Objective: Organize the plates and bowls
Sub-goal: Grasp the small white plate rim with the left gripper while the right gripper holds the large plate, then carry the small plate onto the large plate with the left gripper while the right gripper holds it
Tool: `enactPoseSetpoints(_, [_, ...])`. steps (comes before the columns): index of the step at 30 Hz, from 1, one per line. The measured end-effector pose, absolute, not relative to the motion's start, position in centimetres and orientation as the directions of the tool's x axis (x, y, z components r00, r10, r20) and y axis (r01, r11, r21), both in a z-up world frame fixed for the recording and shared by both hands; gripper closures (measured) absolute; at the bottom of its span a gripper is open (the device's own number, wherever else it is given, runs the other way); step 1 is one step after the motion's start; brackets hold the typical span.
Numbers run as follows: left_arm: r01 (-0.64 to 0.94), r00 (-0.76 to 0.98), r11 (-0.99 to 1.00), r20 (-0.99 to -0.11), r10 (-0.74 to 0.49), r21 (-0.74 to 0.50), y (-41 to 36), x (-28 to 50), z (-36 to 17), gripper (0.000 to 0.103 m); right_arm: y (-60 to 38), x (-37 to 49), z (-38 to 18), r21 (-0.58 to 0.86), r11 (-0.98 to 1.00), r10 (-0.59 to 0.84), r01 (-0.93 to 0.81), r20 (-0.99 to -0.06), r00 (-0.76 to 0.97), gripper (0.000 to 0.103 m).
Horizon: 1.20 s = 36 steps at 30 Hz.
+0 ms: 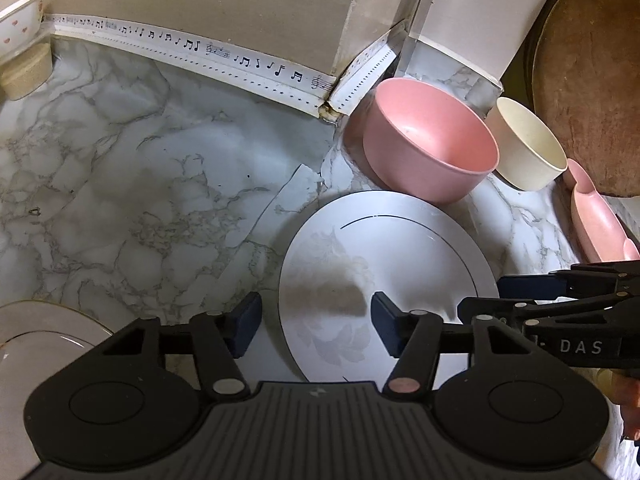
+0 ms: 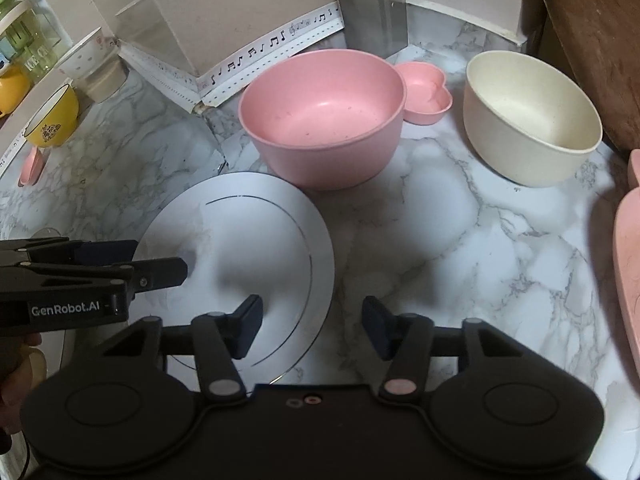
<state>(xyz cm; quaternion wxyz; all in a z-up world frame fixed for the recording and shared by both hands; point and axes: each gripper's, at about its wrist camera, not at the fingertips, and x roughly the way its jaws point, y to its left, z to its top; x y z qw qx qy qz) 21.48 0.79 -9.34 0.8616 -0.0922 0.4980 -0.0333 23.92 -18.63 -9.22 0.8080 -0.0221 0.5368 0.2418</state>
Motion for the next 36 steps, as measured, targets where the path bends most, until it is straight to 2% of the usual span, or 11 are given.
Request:
enactPoseSetpoints(2, [-0.034,0.501,0.98,-0.852,-0.154,-0.198,0.8,21.5,-9.3,0.059,-18.6,24.0,-9.2,0.226,0.881,0.369,-0.415,-0.877,0.307,0.059])
enactPoseSetpoints(5, [-0.045,0.499,0.979,-0.854,-0.149,-0.197,1.0,21.4,-9.3,0.068,-18.5,24.1,-9.3,0.241,0.878,0.382,-0.414,-0.874,0.301,0.065])
enactPoseSetpoints(11, [-0.061,0.502,0.977,-0.853,-0.147,-0.204,1.5,21.2,-9.3,0.075,-18.0,23.9,-9.3,0.22,0.888,0.36,-0.404,-0.879,0.313,0.077])
enactPoseSetpoints(15, [-0.069,0.508,0.977,-0.85,-0.14,-0.202,1.7,20.8,-9.0,0.076,-18.0,23.8,-9.2,0.217,0.897,0.351,-0.385,-0.88,0.321,0.083])
enactPoseSetpoints(36, [-0.131,0.549,0.971,-0.83,-0.097,-0.2,4.4,17.3,-5.2,0.076,-15.3,21.5,-5.9,0.206,0.88,0.373,-0.429,-0.858,0.353,0.085])
